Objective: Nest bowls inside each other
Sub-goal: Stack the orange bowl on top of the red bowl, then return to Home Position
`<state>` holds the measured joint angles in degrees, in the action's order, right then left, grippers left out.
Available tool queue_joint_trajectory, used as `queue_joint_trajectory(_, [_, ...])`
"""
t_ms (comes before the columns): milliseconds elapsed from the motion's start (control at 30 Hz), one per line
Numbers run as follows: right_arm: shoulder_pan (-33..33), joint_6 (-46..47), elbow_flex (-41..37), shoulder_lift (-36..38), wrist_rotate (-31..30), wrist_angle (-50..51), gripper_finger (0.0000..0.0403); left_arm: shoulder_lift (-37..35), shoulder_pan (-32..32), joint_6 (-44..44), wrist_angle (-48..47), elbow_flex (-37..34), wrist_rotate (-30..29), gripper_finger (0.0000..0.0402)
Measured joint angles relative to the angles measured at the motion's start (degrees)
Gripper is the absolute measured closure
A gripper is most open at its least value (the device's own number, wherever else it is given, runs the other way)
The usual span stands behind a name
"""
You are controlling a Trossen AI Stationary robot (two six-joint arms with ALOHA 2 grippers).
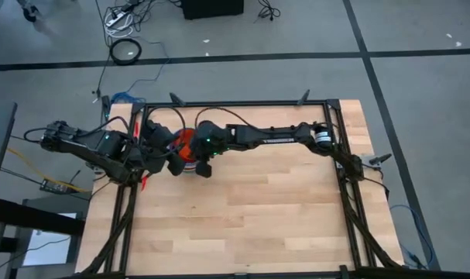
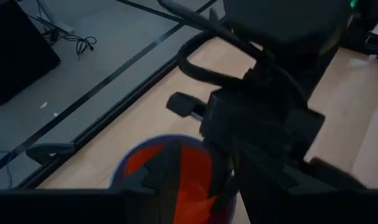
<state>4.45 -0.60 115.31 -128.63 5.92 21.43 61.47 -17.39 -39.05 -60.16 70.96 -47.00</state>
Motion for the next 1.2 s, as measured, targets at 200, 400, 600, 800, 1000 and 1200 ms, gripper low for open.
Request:
queue_joint_trajectory(200, [-0.33, -1.03, 0.34, -0.42, -0.55, 0.58, 0.0393, 0.00, 0.01, 0.00, 0.07, 0.00, 0.02, 0.0249])
queue_joint_trajectory(400, [-0.28, -1.10, 0.34, -0.47, -0.64, 2.81, 0.0354, 0.00, 0.02, 0.00, 0.05, 0.02, -0.04, 0.0249])
queue_joint_trajectory(600, [-0.47, -1.29, 0.34, -0.39, -4.06, 5.72, 0.0307, 0.00, 0.01, -0.02, 0.17, 0.00, -0.08, 0.0249])
queue_joint_trajectory(800, [-1.91, -4.71, 0.28, 2.24, -14.83, 9.88, 0.0293, 0.00, 0.00, -0.02, 0.13, 0.02, -0.17, 0.0249])
queue_joint_trajectory(1000, [-4.19, -8.43, 0.28, 8.49, -24.28, 15.93, 0.0297, 0.01, 0.02, -0.01, -0.11, 0.02, -0.66, 0.0249])
queue_joint_trajectory(1200, [-5.55, -7.06, 0.30, 14.18, -23.68, 20.22, 0.0296, 0.02, 0.02, 0.04, 0.07, 0.02, -2.82, 0.0249])
